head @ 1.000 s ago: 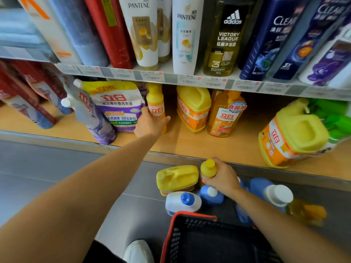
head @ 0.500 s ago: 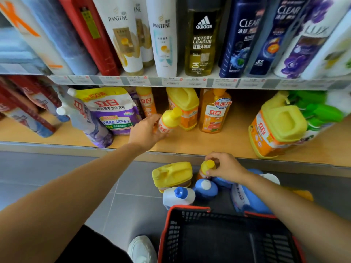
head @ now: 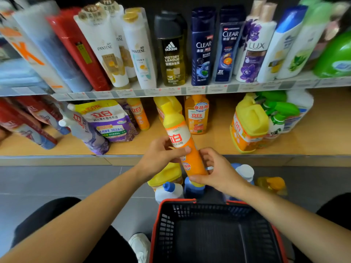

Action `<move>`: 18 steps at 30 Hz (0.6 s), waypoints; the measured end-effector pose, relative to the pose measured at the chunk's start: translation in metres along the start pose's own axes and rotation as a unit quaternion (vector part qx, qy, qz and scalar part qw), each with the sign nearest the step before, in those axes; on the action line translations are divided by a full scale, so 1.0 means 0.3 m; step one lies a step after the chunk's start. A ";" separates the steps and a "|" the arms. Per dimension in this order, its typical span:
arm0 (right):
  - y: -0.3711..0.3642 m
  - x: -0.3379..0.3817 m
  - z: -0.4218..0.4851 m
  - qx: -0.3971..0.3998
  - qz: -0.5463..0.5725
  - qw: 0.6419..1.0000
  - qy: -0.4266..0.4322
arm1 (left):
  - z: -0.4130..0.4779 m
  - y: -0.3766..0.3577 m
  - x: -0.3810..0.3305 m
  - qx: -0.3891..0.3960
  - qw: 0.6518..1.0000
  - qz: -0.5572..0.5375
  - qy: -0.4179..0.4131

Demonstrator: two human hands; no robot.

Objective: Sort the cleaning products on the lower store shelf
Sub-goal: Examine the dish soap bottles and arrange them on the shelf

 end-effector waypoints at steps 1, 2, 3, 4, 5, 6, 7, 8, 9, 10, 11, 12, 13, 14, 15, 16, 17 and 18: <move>0.006 -0.008 -0.017 -0.024 0.015 1.000 0.000 | -0.007 -0.020 0.013 -0.001 1.000 -0.022 0.020; 0.012 -0.018 -0.031 -0.044 0.031 0.999 -0.003 | -0.009 -0.037 0.026 -0.003 0.999 -0.038 0.036; 0.016 -0.028 -0.045 -0.054 0.053 0.997 -0.010 | -0.009 -0.049 0.038 -0.007 0.998 -0.051 0.047; 0.014 -0.039 -0.057 -0.054 0.085 0.995 -0.023 | -0.007 -0.056 0.046 -0.015 0.997 -0.060 0.054; 0.008 -0.051 -0.069 -0.046 0.123 0.991 -0.039 | -0.002 -0.058 0.052 -0.026 0.996 -0.069 0.059; -0.002 -0.063 -0.081 -0.032 0.163 0.984 -0.057 | 0.006 -0.055 0.055 -0.039 0.994 -0.081 0.062; -0.012 -0.074 -0.094 -0.017 0.199 0.977 -0.075 | 0.016 -0.051 0.055 -0.049 0.992 -0.101 0.064; -0.023 -0.084 -0.107 -0.004 0.232 0.968 -0.095 | 0.028 -0.046 0.052 -0.053 0.988 -0.127 0.065; -0.033 -0.093 -0.119 0.009 0.259 0.959 -0.117 | 0.039 -0.041 0.049 -0.054 0.985 -0.153 0.064; -0.045 -0.101 -0.131 0.023 0.282 0.949 -0.138 | 0.051 -0.036 0.046 -0.052 0.981 -0.175 0.064; -0.055 -0.105 -0.143 0.038 0.303 0.940 -0.153 | 0.060 -0.034 0.042 -0.046 0.978 -0.192 0.064; -0.064 -0.104 -0.151 0.052 0.323 0.931 -0.160 | 0.069 -0.034 0.038 -0.038 0.977 -0.200 0.063; -0.067 -0.100 -0.156 0.060 0.341 0.924 -0.162 | 0.075 -0.037 0.035 -0.028 0.976 -0.205 0.061; -0.068 -0.098 -0.159 0.061 0.355 0.918 -0.163 | 0.079 -0.041 0.031 -0.020 0.976 -0.209 0.060; -0.067 -0.095 -0.162 0.058 0.363 0.915 -0.168 | 0.081 -0.043 0.028 -0.016 0.975 -0.212 0.058; -0.065 -0.089 -0.165 0.056 0.365 0.913 -0.172 | 0.083 -0.044 0.024 -0.015 0.976 -0.211 0.054; -0.063 -0.081 -0.168 0.055 0.362 0.915 -0.171 | 0.084 -0.046 0.021 -0.016 0.978 -0.204 0.048; -0.062 -0.073 -0.172 0.055 0.352 0.920 -0.164 | 0.082 -0.047 0.019 -0.022 0.980 -0.193 0.041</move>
Point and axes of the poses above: each hand's wrist, its own z-axis towards the middle knuckle, its own y-axis out of the back of the hand, x = y × z, the point moved 7 cm from there along z, towards the middle knuckle, and after that the axes turned 3 degrees about -x, right-handed, at the moved point
